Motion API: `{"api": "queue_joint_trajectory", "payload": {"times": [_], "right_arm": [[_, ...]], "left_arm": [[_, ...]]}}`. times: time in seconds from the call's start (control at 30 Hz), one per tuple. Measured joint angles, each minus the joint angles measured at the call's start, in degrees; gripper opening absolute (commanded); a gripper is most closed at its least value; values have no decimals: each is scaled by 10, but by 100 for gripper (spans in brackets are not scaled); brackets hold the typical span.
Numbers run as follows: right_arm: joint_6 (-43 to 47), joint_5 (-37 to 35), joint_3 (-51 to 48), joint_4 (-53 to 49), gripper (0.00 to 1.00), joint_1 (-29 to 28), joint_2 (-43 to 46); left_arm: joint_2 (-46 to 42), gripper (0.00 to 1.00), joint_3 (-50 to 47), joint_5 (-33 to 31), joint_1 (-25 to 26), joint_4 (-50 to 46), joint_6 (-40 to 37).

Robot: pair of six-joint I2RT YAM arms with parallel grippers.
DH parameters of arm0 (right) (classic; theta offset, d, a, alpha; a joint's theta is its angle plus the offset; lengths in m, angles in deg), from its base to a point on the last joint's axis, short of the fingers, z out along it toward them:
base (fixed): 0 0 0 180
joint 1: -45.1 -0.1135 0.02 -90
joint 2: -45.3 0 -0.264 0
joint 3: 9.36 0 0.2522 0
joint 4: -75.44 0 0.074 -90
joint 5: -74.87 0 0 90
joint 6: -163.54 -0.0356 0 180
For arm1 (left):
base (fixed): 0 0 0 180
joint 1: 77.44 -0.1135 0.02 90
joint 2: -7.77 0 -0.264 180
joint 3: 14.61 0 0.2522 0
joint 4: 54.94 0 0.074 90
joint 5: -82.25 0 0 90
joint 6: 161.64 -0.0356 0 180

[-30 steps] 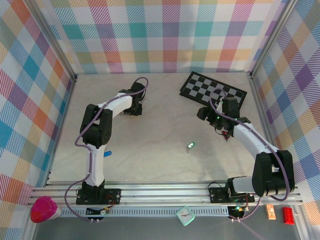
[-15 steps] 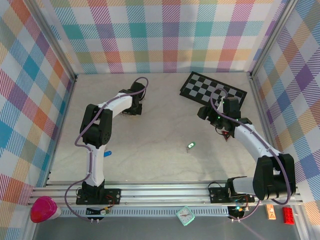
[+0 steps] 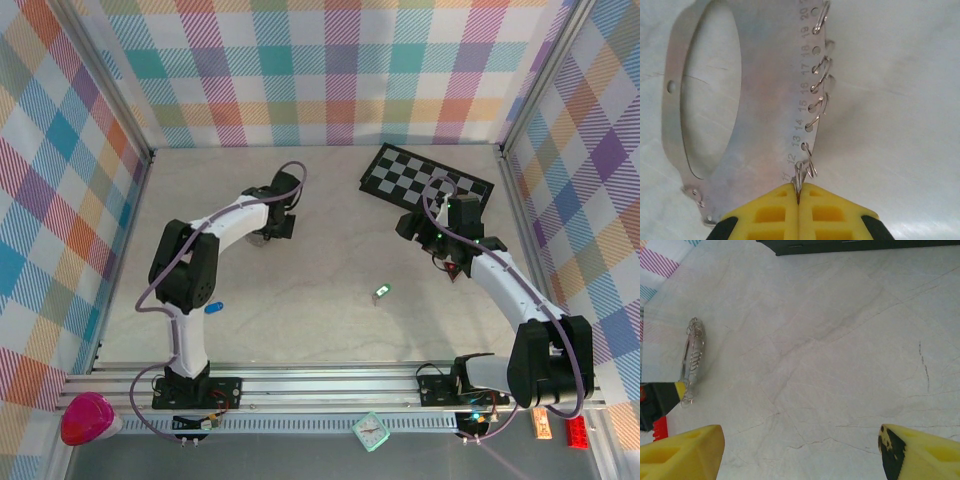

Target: Put the keys on the keyring

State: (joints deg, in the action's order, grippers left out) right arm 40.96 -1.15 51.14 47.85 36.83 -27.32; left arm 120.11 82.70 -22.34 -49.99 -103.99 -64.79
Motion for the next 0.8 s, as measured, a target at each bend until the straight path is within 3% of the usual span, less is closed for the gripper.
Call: {"api": "queue_joint_trajectory", "payload": {"times": [0.2, 0.47, 0.8], "right_arm": [[0, 0, 0, -6, 80, 0, 0], [2, -3, 2, -8, 81, 0, 0], [4, -2, 3, -8, 81, 0, -2]], "left_arm": [[-53, 0, -21, 16, 73, -6, 60], [-57, 0, -23, 21, 153, -34, 215], [-52, 0, -19, 59, 205, -50, 395]]}}
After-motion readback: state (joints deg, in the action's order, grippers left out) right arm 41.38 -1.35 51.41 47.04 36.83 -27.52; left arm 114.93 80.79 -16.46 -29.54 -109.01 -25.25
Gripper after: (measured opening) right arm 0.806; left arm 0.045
